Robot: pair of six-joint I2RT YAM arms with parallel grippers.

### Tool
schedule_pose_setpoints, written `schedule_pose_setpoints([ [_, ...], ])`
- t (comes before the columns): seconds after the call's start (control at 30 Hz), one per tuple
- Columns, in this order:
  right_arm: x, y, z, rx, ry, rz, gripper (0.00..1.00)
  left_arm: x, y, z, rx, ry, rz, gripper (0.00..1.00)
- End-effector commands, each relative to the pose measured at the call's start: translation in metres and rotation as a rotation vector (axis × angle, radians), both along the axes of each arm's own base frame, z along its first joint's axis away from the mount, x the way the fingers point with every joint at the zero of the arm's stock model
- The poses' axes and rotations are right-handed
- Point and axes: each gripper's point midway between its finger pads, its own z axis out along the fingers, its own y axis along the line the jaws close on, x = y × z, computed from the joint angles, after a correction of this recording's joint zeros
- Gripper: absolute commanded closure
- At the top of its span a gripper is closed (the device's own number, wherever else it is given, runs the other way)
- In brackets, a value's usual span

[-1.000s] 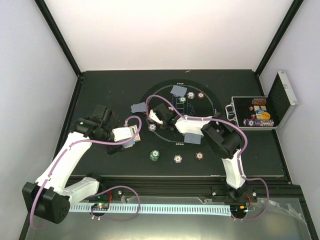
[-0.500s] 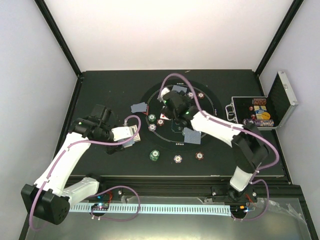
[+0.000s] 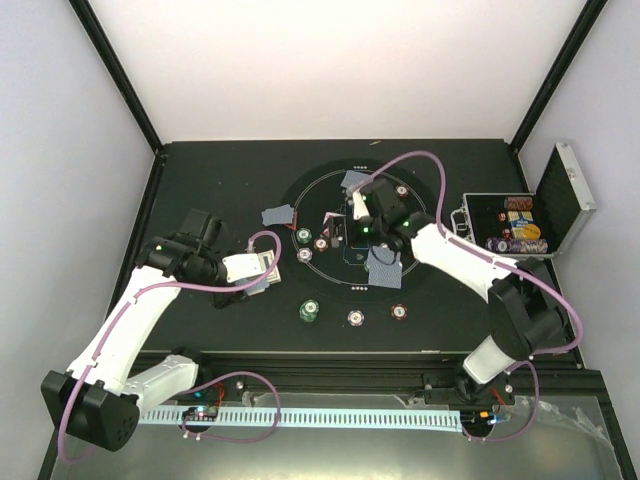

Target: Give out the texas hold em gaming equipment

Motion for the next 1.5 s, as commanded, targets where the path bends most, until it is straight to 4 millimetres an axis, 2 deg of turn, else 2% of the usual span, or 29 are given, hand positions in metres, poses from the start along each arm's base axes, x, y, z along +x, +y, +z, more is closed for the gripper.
schedule_pose_setpoints([
  [0.0, -0.066, 0.062, 0.039, 0.423, 0.224, 0.187, 0.05, 0.001, -0.006, 0.016, -0.034, -0.025, -0.030, 0.98],
  [0.1, -0.099, 0.090, 0.040, 0.513, 0.331, 0.295, 0.07, 0.002, -0.007, 0.017, -0.039, -0.029, -0.032, 0.99],
  [0.17, -0.113, 0.103, 0.043, 0.545, 0.354, 0.333, 0.07, 0.002, -0.007, 0.018, -0.041, -0.031, -0.033, 0.98],
  [0.43, -0.141, 0.142, 0.038, 0.621, 0.452, 0.390, 0.11, 0.002, -0.007, 0.018, -0.040, -0.029, -0.032, 0.99],
  [0.57, -0.149, 0.157, 0.031, 0.635, 0.501, 0.411, 0.14, 0.002, -0.007, 0.017, -0.040, -0.029, -0.033, 0.99],
  [0.7, -0.155, 0.170, 0.032, 0.662, 0.519, 0.442, 0.18, 0.002, -0.007, 0.017, -0.038, -0.030, -0.033, 0.99],
  [1.17, -0.168, 0.201, 0.026, 0.713, 0.601, 0.500, 0.26, 0.002, -0.007, 0.017, -0.042, -0.027, -0.033, 0.98],
  [1.33, -0.165, 0.204, 0.017, 0.695, 0.618, 0.494, 0.29, 0.002, -0.007, 0.019, -0.041, -0.035, -0.033, 0.98],
  [1.47, -0.161, 0.198, 0.007, 0.687, 0.630, 0.470, 0.33, 0.002, -0.007, 0.019, -0.040, -0.031, -0.033, 0.99],
])
